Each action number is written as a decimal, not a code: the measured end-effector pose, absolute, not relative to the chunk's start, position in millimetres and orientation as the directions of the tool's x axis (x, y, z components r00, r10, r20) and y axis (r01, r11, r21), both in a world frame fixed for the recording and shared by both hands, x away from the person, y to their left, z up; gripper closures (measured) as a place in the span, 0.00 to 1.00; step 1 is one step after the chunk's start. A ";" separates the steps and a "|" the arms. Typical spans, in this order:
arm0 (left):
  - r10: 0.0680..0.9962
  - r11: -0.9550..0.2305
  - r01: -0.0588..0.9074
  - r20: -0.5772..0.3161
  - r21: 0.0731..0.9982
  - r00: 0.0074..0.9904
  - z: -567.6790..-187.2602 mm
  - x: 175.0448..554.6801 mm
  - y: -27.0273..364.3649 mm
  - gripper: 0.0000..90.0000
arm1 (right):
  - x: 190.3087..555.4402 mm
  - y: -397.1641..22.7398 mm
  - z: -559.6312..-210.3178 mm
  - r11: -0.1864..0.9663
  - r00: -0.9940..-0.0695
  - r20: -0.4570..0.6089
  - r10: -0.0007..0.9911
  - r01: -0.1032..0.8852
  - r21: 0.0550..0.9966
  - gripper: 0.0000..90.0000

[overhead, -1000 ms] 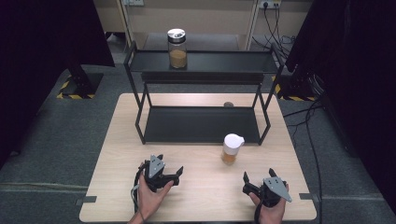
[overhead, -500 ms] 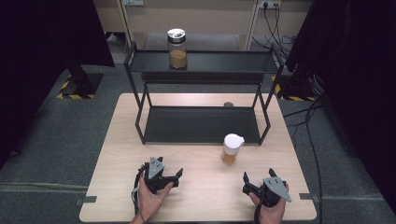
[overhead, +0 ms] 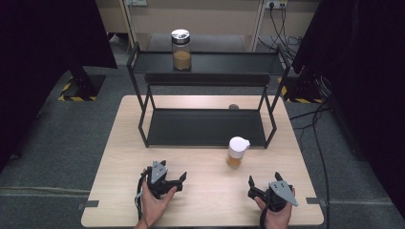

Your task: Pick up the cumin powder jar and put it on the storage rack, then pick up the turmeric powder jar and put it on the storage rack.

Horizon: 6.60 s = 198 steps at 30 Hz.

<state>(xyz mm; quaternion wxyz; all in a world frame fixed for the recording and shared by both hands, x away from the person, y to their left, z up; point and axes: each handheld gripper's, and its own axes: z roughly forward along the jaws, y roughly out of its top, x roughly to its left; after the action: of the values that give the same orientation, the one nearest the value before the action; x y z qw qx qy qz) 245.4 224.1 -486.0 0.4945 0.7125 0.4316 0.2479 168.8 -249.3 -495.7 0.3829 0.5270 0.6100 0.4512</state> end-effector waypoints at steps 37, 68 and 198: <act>0.853 -0.149 0.361 -0.065 0.921 0.517 -486.4 244.7 222.9 0.04 | 168.7 -248.4 -495.6 0.048 -0.159 -0.001 0.987 0.296 0.954 0.03; 0.849 -0.134 0.371 -0.087 0.919 0.521 -486.6 250.1 222.1 0.03 | 169.0 -253.5 -496.6 0.037 -0.178 0.016 0.984 0.292 0.956 0.03; 0.838 -0.149 0.361 -0.076 0.921 0.540 -486.7 246.2 218.7 0.02 | 268.3 -193.4 -443.5 0.087 -0.315 -0.011 0.949 0.228 0.970 0.22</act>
<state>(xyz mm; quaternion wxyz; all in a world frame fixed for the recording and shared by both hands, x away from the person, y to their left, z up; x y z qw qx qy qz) 246.2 218.7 -486.7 0.5020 0.7197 0.4166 0.2377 268.3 -193.4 -443.5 0.3634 0.4587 0.6415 0.4960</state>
